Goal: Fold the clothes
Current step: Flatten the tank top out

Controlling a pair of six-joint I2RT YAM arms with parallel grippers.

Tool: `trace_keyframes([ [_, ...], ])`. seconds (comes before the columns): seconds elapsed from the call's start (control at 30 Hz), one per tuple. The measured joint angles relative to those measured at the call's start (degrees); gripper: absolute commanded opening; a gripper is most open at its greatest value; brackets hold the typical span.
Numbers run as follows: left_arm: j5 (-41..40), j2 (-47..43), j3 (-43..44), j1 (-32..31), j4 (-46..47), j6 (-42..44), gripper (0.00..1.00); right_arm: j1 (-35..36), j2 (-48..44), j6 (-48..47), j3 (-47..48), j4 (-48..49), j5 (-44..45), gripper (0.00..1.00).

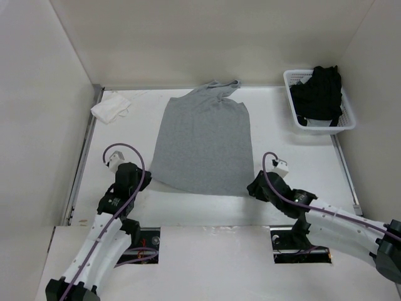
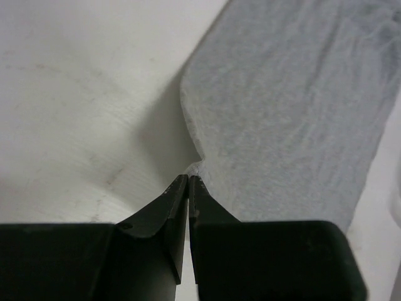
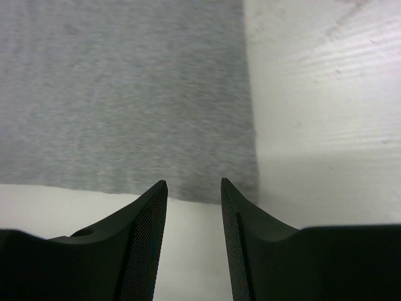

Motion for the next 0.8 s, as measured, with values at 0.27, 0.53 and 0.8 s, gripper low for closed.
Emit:
trace_keyframes([
  [0.27,-1.0,-4.6,-0.1,-4.3,1.4,2.0,0.03,1.9,6.8,8.5,6.2,-13.9,4.0,0.44],
  [0.53,0.7,-5.6,-3.2,-4.6,3.2,3.5,0.04,1.2,11.5,12.5,8.0,-19.4,4.5,0.38],
  [0.8,1.0,-6.4,-3.4,-6.8,5.6,4.3,0.04,-1.4,13.6,14.2,7.6,-15.8,1.4,0.33],
])
